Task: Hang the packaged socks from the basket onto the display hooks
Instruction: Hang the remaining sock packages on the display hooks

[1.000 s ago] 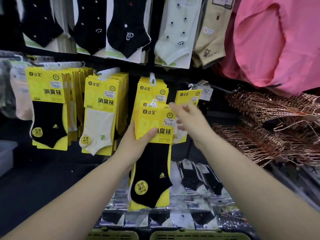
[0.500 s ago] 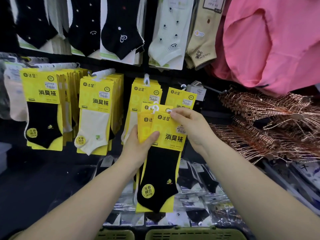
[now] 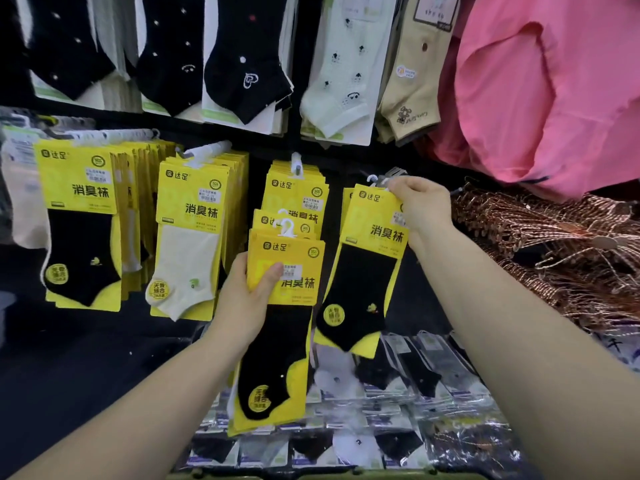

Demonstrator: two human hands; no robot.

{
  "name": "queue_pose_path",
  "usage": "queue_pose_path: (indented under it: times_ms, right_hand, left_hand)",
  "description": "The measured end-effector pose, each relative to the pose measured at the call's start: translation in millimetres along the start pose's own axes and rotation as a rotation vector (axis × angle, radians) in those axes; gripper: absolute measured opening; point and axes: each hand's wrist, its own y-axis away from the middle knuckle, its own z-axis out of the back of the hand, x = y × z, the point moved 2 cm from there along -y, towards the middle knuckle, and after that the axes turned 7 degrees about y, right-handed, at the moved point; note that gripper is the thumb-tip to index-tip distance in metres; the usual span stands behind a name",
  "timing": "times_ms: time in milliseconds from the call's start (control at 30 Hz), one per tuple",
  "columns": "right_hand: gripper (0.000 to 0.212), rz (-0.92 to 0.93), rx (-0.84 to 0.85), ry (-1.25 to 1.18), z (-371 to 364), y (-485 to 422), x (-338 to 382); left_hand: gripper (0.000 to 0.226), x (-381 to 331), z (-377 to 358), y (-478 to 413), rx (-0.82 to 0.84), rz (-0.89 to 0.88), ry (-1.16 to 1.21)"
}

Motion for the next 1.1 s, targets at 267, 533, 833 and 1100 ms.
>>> queue_pose_path:
  times_ms: [267, 533, 833, 1100]
  right_hand:
    - [0.012, -0.011, -0.070, 0.045, -21, -35, -14]
    - [0.023, 0.141, 0.252, 0.283, -31, 52, -28]
    - [0.023, 0.141, 0.299, 0.234, -14, 66, -23]
    - [0.024, 0.072, 0.150, 0.031, 13, 39, -28]
  left_hand:
    - [0.018, 3, 14, -6, 0.002, 0.001, -0.048]
    - [0.011, -12, -11, 2, 0.000, 0.025, 0.089]
    - [0.030, -29, -37, 13, 0.156, 0.089, 0.315]
    - [0.022, -27, -34, 9, 0.125, 0.083, 0.278]
